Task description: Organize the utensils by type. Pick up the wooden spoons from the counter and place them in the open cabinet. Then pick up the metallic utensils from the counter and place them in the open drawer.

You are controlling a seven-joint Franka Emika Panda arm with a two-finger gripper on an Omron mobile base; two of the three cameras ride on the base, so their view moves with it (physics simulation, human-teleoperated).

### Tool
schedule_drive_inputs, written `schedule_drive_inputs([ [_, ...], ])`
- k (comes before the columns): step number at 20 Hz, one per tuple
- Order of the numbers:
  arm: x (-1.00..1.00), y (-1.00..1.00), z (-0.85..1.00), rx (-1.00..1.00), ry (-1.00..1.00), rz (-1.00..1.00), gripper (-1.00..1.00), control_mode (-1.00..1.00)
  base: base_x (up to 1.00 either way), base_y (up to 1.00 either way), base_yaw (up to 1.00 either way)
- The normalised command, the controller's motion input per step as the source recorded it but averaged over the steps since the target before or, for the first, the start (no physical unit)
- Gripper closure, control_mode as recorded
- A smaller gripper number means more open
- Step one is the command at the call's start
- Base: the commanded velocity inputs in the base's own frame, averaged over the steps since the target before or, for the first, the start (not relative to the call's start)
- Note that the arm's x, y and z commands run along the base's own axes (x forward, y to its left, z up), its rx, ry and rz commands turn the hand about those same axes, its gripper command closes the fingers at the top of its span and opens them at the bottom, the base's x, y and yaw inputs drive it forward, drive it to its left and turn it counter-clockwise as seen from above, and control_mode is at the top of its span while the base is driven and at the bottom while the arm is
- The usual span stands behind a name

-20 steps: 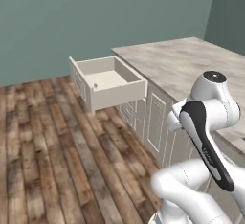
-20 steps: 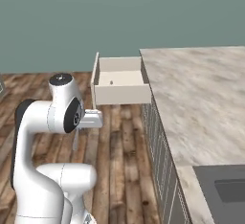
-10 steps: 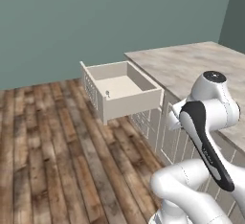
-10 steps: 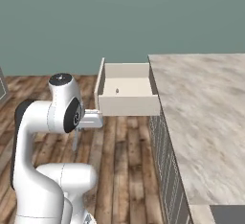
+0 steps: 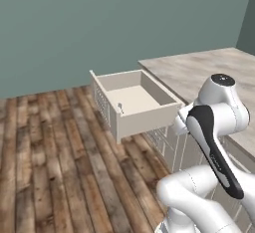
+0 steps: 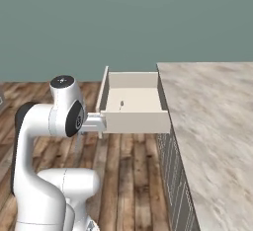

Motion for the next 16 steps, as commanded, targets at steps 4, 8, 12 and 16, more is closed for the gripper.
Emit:
schedule_drive_inputs([
  [4, 0.00, 0.00, 0.00, 0.00, 0.00, 0.00, 1.00, 1.00, 0.50, 0.17, 0.00],
  [8, 0.00, 0.00, 0.00, 0.00, 0.00, 0.00, 1.00, 1.00, 0.43, 0.22, 0.00],
  [12, 0.00, 0.00, 0.00, 0.00, 0.00, 0.00, 1.00, 1.00, 0.44, 0.21, 0.00],
  [16, 0.00, 0.00, 0.00, 0.00, 0.00, 0.00, 1.00, 1.00, 0.48, 0.18, 0.00],
])
